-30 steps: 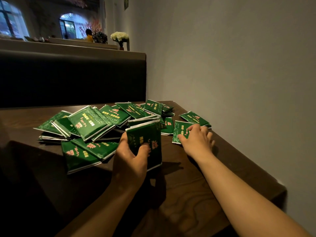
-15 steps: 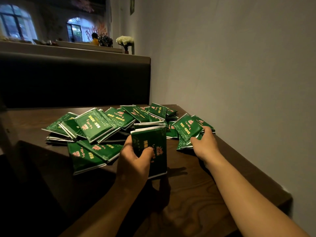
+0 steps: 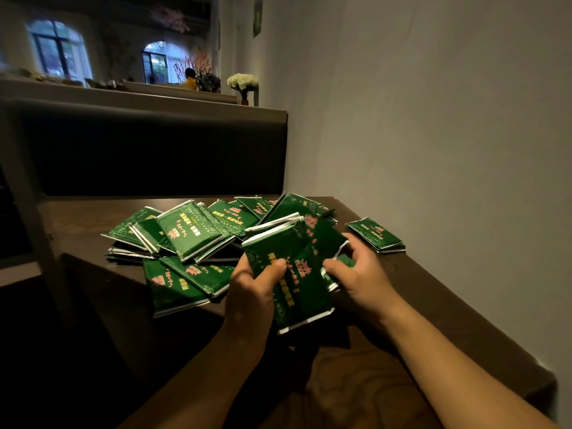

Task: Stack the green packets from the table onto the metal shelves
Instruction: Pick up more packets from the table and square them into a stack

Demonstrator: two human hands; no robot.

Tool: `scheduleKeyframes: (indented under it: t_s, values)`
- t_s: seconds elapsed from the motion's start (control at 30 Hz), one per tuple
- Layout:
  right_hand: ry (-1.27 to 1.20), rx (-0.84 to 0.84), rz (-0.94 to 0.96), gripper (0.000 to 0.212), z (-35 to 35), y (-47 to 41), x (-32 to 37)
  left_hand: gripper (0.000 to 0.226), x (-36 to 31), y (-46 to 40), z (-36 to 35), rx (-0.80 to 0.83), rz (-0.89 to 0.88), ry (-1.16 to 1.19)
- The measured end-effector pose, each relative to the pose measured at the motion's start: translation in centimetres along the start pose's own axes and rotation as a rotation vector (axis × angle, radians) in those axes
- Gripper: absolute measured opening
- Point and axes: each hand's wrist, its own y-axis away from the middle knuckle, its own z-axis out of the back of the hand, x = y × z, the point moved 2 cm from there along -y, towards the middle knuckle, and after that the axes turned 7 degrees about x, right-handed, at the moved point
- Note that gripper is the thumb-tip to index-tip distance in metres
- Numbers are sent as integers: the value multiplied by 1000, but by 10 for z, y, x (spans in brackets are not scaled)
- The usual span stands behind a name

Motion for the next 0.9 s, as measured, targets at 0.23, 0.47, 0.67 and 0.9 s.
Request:
scheduleKeyframes:
  t_s: [0.23, 0.47, 0.67, 0.9]
  values:
    - [66, 199, -9, 42, -13, 4, -5, 19, -4, -2, 6, -114, -43, -101]
    - [0, -175, -12, 34, 0, -2, -4, 48, -19, -3, 17, -410, -125, -150]
    - [-552, -74, -56, 20, -1, 3, -1, 62, -19, -4, 19, -380, -102, -258]
    - [-153, 100, 13, 28, -15, 4, 0, 64, -16, 2, 9, -163, -130, -470]
